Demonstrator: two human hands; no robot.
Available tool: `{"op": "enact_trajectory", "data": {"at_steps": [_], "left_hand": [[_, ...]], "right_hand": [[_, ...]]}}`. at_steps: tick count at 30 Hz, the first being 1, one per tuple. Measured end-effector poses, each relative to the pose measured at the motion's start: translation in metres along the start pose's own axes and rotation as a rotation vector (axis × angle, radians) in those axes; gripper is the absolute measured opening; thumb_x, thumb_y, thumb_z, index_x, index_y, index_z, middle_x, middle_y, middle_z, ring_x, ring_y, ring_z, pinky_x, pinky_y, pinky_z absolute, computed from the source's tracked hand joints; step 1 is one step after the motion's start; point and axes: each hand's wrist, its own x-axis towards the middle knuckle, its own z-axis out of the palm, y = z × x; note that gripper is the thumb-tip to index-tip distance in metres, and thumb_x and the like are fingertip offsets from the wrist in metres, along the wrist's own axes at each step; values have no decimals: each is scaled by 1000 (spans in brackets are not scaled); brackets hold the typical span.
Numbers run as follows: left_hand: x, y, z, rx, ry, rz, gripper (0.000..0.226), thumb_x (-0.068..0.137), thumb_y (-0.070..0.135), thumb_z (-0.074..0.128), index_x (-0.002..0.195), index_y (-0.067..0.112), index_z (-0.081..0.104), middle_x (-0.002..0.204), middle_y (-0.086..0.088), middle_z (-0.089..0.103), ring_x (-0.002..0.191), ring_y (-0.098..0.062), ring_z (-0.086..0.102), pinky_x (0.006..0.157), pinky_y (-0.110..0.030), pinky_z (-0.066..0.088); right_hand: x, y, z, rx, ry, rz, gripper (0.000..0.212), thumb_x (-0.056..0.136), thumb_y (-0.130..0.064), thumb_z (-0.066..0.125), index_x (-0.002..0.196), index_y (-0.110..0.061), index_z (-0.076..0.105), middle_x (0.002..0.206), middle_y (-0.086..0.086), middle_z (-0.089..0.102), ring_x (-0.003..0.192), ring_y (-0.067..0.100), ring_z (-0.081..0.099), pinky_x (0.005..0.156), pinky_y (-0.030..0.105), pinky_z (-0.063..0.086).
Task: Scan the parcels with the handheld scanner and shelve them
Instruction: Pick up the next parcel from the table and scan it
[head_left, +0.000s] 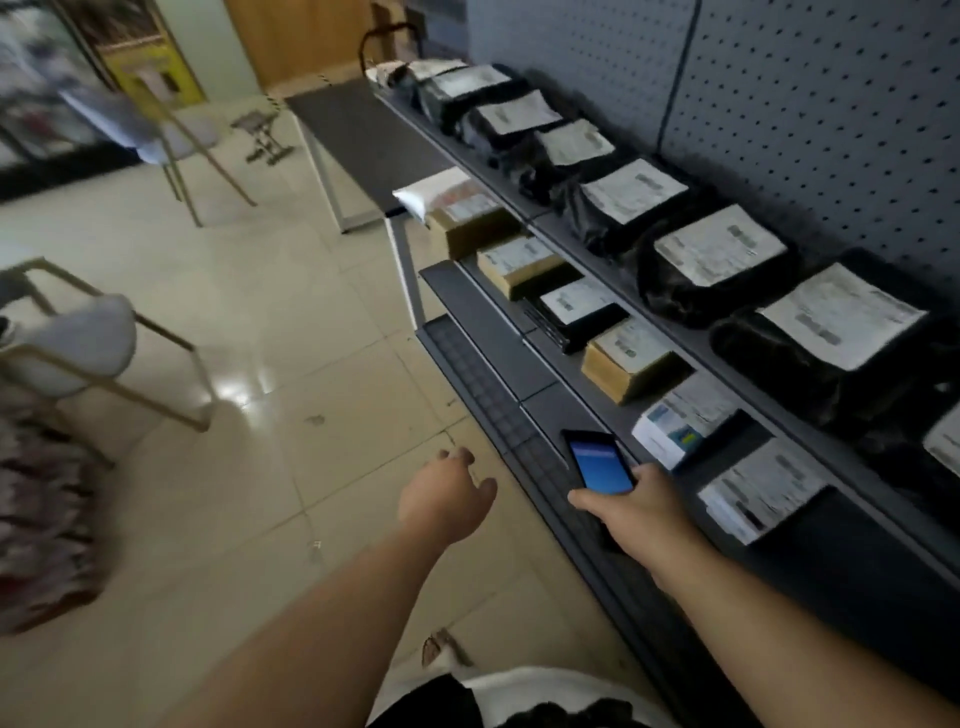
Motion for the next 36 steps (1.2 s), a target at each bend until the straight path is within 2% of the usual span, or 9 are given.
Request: {"op": "enact_trajectory", "data": {"at_steps": [5, 10, 12, 14, 17, 19, 22, 31, 36], "left_hand": [[25, -72, -55, -50, 85, -105, 60, 102, 54, 51, 151, 20, 48, 146, -5, 53, 126, -29, 58, 101, -42, 52], [45, -141, -102, -154, 150, -203, 58, 100, 52, 54, 148, 20, 52, 146, -4, 55, 129, -28, 56, 105, -40, 49], [54, -167, -116, -199, 174, -261, 58, 99, 52, 56, 147, 20, 52, 146, -4, 55, 129, -28, 57, 104, -40, 50], [63, -191, -127, -236, 187, -323, 58, 98, 52, 56, 147, 21, 53, 146, -4, 54, 128, -29, 58, 104, -42, 51], [82, -217, -142, -266, 198, -382, 58, 98, 51, 56, 146, 20, 53, 145, -5, 55, 127, -29, 59, 105, -42, 51], [99, -230, -153, -281, 202, -407, 58, 98, 51, 56, 147, 19, 53, 146, -5, 55, 124, -30, 60, 104, -42, 51], [136, -246, -174, -266, 196, -442, 58, 100, 50, 55, 149, 20, 50, 148, -5, 53, 131, -29, 55, 107, -39, 48], [283, -263, -271, -166, 229, -528, 58, 102, 52, 49, 152, 23, 46, 150, -2, 51, 136, -28, 49, 109, -39, 43], [353, -278, -314, -179, 236, -561, 58, 102, 53, 48, 152, 23, 45, 149, -3, 51, 136, -28, 49, 109, -41, 42]], "right_hand": [[13, -78, 71, -175, -82, -148, 76, 79, -42, 88, 133, -12, 44, 104, -1, 54, 83, 13, 55, 61, 28, 44], [34, -141, 139, -291, -126, -233, 78, 74, -46, 90, 131, -16, 47, 104, 1, 59, 86, 17, 62, 67, 34, 53], [43, -163, 164, -343, -144, -248, 82, 71, -51, 89, 132, -17, 46, 104, -2, 59, 90, 18, 63, 78, 41, 58], [53, -188, 188, -388, -162, -261, 83, 71, -53, 89, 132, -18, 46, 103, -2, 60, 93, 20, 63, 84, 44, 58], [73, -223, 222, -435, -205, -287, 79, 70, -53, 89, 128, -19, 47, 101, -3, 61, 92, 21, 64, 86, 47, 59], [91, -247, 242, -437, -238, -293, 75, 71, -49, 90, 125, -19, 48, 101, -1, 62, 90, 21, 65, 83, 46, 60], [126, -282, 272, -422, -270, -300, 72, 70, -45, 92, 122, -17, 51, 101, 1, 63, 89, 20, 65, 79, 42, 60], [257, -426, 333, -432, -348, -359, 77, 71, -45, 92, 127, -14, 49, 101, 0, 59, 94, 22, 62, 87, 46, 59], [311, -499, 371, -503, -385, -397, 78, 74, -52, 88, 132, -17, 48, 100, -5, 60, 89, 16, 60, 71, 35, 51]]}}
